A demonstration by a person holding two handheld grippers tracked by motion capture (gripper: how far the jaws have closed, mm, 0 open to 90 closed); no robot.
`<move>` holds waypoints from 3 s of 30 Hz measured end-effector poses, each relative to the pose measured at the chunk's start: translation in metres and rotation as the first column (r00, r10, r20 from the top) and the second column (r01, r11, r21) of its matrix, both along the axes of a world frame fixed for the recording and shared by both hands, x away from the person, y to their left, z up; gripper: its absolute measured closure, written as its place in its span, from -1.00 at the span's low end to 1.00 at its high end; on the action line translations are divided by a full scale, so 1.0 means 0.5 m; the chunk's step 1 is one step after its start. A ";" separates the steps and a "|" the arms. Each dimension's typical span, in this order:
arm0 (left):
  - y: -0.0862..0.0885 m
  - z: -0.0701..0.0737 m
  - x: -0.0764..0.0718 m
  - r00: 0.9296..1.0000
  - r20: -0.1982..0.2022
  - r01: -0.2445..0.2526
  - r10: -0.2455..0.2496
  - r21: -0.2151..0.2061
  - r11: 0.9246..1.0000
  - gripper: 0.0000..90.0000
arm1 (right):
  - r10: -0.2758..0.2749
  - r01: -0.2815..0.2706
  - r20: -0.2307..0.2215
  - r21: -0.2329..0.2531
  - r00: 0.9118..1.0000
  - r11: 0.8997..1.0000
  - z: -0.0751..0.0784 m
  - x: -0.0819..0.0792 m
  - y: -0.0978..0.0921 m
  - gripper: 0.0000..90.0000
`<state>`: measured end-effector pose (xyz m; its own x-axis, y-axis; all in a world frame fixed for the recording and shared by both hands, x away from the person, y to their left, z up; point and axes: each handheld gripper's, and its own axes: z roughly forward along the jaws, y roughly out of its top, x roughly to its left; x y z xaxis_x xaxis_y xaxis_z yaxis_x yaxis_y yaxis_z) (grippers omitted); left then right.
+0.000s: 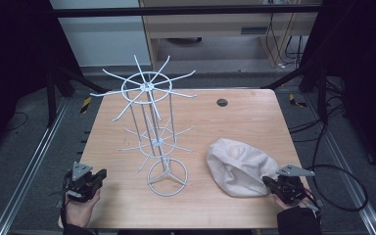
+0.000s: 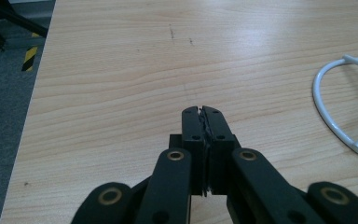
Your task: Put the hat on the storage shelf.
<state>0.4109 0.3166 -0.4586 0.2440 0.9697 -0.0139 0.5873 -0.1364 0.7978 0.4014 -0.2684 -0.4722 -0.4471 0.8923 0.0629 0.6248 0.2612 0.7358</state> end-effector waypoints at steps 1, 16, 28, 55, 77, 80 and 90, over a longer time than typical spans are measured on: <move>0.000 0.000 0.000 1.000 0.001 -0.001 0.001 0.000 1.000 0.96 | 0.012 -0.012 0.001 0.001 1.000 1.000 -0.001 -0.006 0.005 1.00; -0.001 -0.003 0.002 1.000 -0.002 0.006 -0.006 0.002 1.000 0.87 | 0.124 -0.129 0.140 0.024 0.982 0.991 0.077 -0.023 0.040 0.55; 0.001 -0.012 0.007 1.000 -0.011 -0.014 0.014 0.022 1.000 0.49 | 0.269 -0.263 0.129 -0.066 0.954 0.963 0.110 0.030 0.117 -0.04; 0.001 -0.015 0.009 1.000 -0.015 -0.017 0.018 0.027 0.999 0.32 | 0.270 -0.263 0.027 -0.145 0.963 0.954 0.085 0.077 0.139 0.93; 0.002 -0.014 0.009 1.000 -0.010 -0.021 0.021 0.025 0.999 0.34 | 0.164 -0.215 0.383 0.095 0.909 0.972 0.206 0.003 0.077 0.94; 0.002 -0.014 0.009 1.000 -0.010 -0.021 0.022 0.025 0.999 0.34 | 0.158 -0.222 0.422 0.107 0.893 0.969 0.222 -0.002 0.077 0.94; 0.001 -0.016 0.009 1.000 -0.012 -0.024 0.024 0.028 0.999 0.34 | 0.157 -0.272 0.529 0.146 0.834 0.951 0.277 -0.018 0.083 0.94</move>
<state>0.4156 0.3172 -0.4664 0.2210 0.9752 0.0102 0.6001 -0.1442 0.7868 0.3923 -0.2267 -0.3338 -0.6456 0.7618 -0.0536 0.0971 0.1516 0.9837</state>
